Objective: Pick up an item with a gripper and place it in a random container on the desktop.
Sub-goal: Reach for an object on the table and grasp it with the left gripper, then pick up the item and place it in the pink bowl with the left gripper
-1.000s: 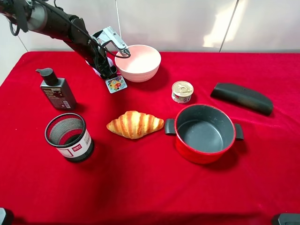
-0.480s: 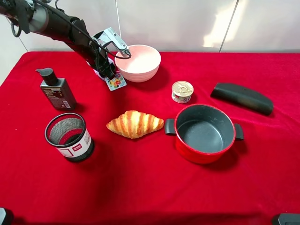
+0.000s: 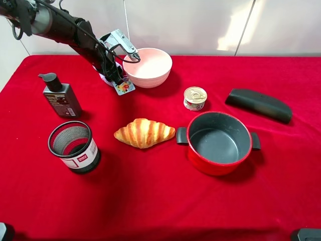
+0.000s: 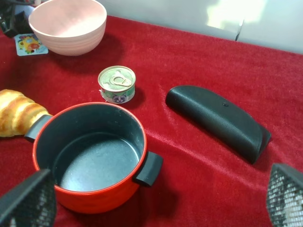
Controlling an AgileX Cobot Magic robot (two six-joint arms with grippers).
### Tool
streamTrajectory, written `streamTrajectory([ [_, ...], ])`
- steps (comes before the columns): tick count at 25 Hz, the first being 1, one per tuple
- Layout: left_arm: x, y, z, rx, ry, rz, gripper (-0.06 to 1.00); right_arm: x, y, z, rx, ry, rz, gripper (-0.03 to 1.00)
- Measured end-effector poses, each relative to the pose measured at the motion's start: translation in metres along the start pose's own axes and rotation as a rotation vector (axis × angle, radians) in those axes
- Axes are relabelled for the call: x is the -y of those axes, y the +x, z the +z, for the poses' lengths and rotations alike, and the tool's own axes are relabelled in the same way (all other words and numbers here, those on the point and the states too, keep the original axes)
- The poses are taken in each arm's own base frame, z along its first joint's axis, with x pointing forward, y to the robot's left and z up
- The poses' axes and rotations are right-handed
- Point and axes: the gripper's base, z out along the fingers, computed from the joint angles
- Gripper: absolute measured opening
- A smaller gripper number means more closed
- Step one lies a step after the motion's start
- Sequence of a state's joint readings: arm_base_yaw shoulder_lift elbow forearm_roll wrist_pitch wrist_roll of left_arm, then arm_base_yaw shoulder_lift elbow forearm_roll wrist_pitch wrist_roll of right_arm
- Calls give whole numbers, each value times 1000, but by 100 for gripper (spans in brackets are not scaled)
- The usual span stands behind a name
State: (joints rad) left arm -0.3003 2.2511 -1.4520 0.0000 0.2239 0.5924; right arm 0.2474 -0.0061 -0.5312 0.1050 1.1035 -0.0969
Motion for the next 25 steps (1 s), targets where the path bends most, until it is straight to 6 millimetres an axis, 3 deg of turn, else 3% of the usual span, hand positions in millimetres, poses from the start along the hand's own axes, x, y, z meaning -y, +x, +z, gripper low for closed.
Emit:
streamTrajectory([
  [6, 0, -1, -6, -29, 20, 0, 56, 0, 0, 0, 0, 0, 0, 69],
  [17, -5, -6, -34, -90, 55, 12, 48, 0, 0, 0, 0, 0, 0, 69],
  [19, -8, -9, -42, -86, 46, 24, 42, 0, 0, 0, 0, 0, 0, 69],
  [22, -11, -14, -53, -79, 35, 34, 22, 0, 0, 0, 0, 0, 0, 69],
  [25, -14, -16, -63, -81, 30, 45, 21, 0, 0, 0, 0, 0, 0, 69],
])
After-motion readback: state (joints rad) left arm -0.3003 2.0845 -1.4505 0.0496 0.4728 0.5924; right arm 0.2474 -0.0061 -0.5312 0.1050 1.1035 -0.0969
